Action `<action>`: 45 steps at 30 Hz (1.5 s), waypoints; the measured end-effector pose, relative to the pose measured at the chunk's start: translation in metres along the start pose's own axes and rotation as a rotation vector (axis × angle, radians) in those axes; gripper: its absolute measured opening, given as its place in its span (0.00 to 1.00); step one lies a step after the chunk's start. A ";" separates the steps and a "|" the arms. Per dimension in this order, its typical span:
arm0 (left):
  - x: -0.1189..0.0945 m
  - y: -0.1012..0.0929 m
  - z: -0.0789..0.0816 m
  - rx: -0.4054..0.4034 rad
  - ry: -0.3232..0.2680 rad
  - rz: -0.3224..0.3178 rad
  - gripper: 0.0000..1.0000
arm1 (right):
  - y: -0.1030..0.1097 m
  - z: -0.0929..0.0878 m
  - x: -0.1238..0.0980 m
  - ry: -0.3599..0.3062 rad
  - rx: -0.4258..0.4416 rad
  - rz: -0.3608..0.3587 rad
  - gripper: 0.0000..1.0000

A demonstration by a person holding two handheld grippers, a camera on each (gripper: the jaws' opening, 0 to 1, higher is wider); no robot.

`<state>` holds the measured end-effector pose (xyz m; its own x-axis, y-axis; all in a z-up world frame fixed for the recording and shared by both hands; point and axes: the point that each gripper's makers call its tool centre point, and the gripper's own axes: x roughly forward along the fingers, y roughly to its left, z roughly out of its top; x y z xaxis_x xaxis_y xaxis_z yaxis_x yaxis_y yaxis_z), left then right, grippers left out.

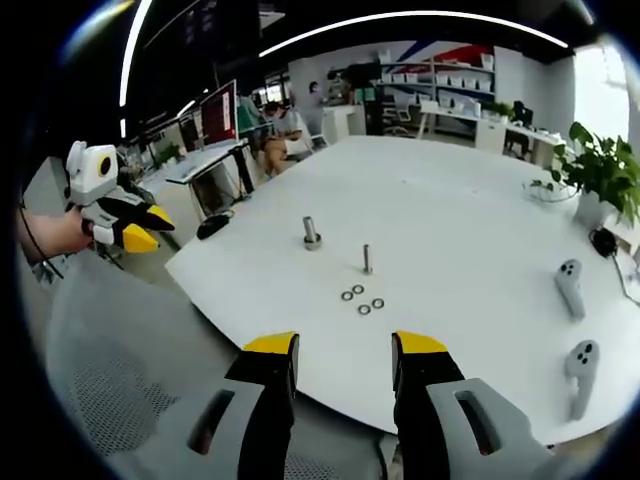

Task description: Place the washer onto the threaded stud by aligning its center hole with the stud, sliding it down to the base, and recovering from edge contact or off-axis alignment until the washer reaches the visible bottom stop.

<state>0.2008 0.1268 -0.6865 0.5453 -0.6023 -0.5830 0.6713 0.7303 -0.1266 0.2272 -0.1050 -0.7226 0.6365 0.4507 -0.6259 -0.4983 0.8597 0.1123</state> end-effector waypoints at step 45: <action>0.005 0.001 -0.007 0.088 0.003 0.024 0.23 | -0.004 0.003 -0.003 -0.015 0.000 -0.034 0.39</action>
<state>0.2000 0.1269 -0.6953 0.5599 -0.5839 -0.5878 0.7000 0.7129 -0.0414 0.2294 -0.1088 -0.7189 0.6617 0.4248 -0.6179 -0.4763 0.8745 0.0911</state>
